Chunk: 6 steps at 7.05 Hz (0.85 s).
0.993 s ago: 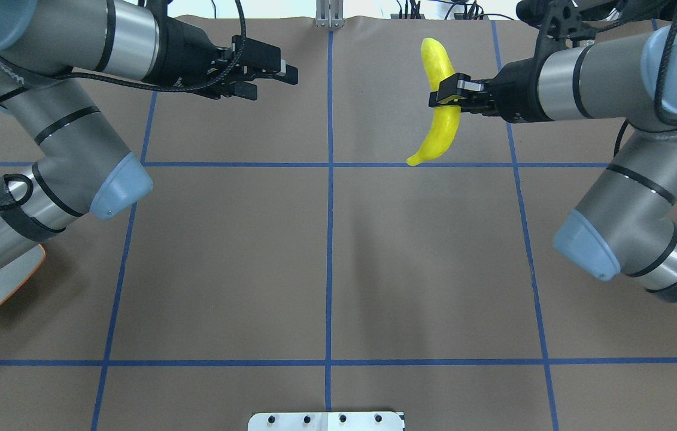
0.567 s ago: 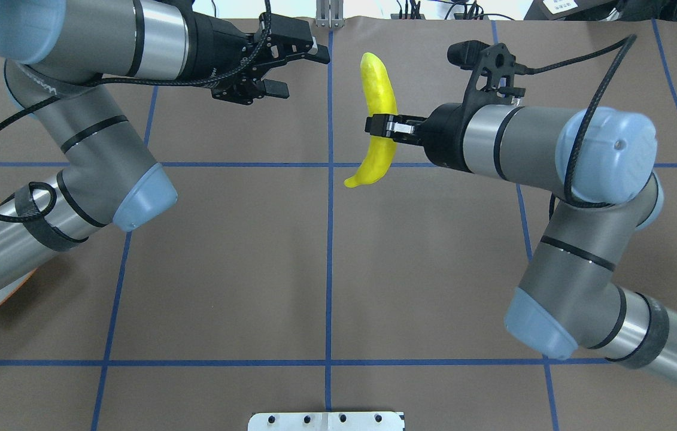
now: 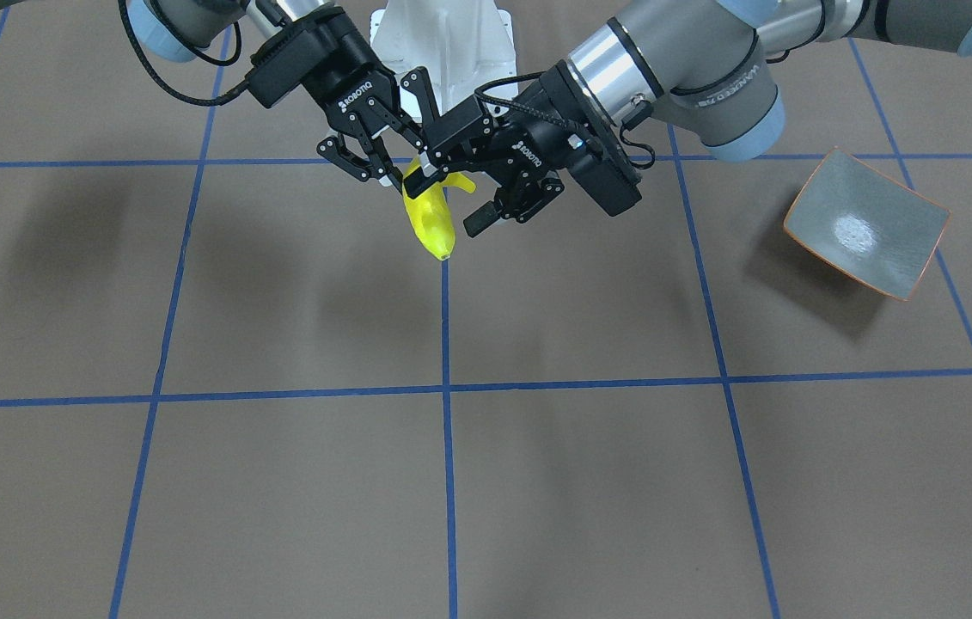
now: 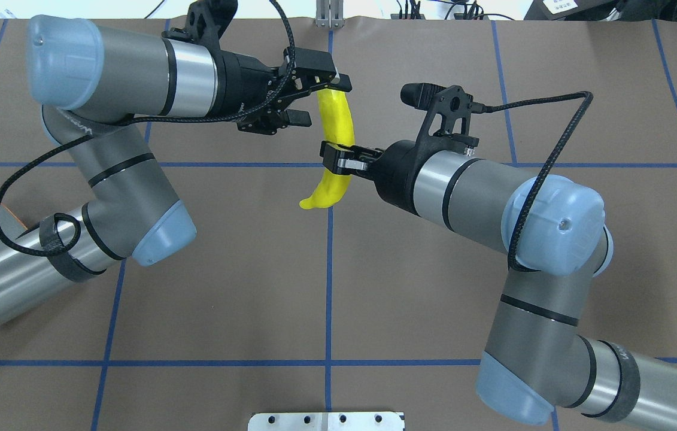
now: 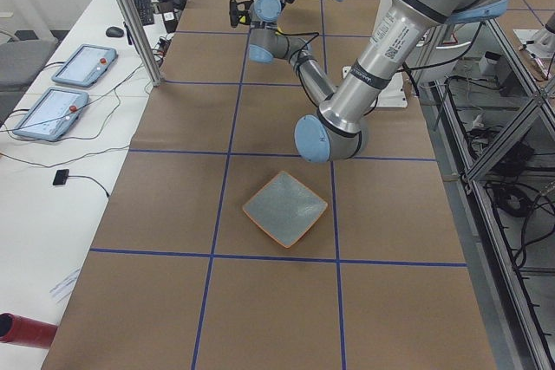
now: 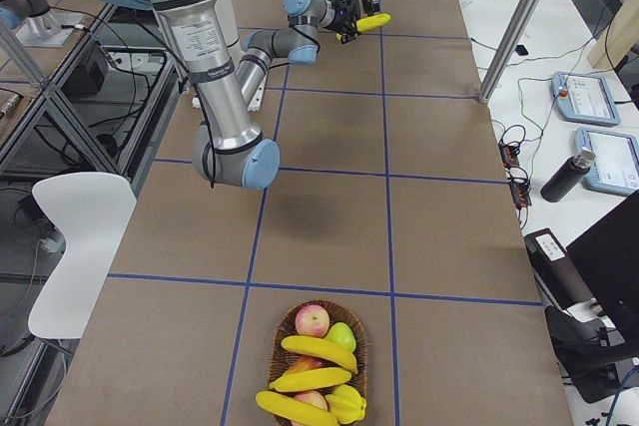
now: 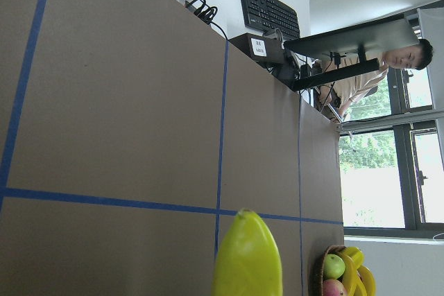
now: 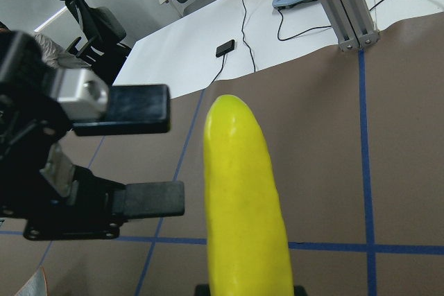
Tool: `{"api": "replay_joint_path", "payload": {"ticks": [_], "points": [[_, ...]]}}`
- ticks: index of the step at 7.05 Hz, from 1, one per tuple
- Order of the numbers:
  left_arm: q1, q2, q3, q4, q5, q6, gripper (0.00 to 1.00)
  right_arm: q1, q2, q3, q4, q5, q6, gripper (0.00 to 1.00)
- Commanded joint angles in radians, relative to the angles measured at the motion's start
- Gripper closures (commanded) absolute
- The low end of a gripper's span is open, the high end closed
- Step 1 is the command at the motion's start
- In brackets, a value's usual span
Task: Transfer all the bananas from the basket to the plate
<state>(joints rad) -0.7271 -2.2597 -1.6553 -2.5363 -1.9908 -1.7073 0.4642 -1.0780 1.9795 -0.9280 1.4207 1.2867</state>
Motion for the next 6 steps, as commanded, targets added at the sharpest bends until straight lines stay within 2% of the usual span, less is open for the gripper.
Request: {"api": "replay_joint_path", "payload": {"ticks": [1,2,3,4,5,6], "points": [[0.02,0.002,0.0,-0.025,0.006,-0.006,0.19,-0.004,0.004,0.005,0.0,-0.006,-0.001,1.0],[0.02,0.002,0.0,-0.035,0.006,-0.005,0.49,-0.004,0.004,0.007,0.0,-0.005,-0.003,1.0],[0.021,0.002,0.0,-0.041,0.006,-0.005,0.99,-0.003,0.003,0.007,0.0,-0.005,-0.01,1.0],[0.02,0.005,0.002,-0.041,0.007,-0.005,1.0,-0.002,0.004,0.016,0.003,0.004,-0.024,1.0],[0.02,0.009,0.0,-0.041,0.007,-0.005,1.0,-0.002,0.003,0.019,0.003,0.006,-0.024,0.93],[0.02,0.009,0.0,-0.041,0.007,-0.005,1.0,-0.002,0.004,0.021,0.005,0.007,-0.02,0.56]]}}
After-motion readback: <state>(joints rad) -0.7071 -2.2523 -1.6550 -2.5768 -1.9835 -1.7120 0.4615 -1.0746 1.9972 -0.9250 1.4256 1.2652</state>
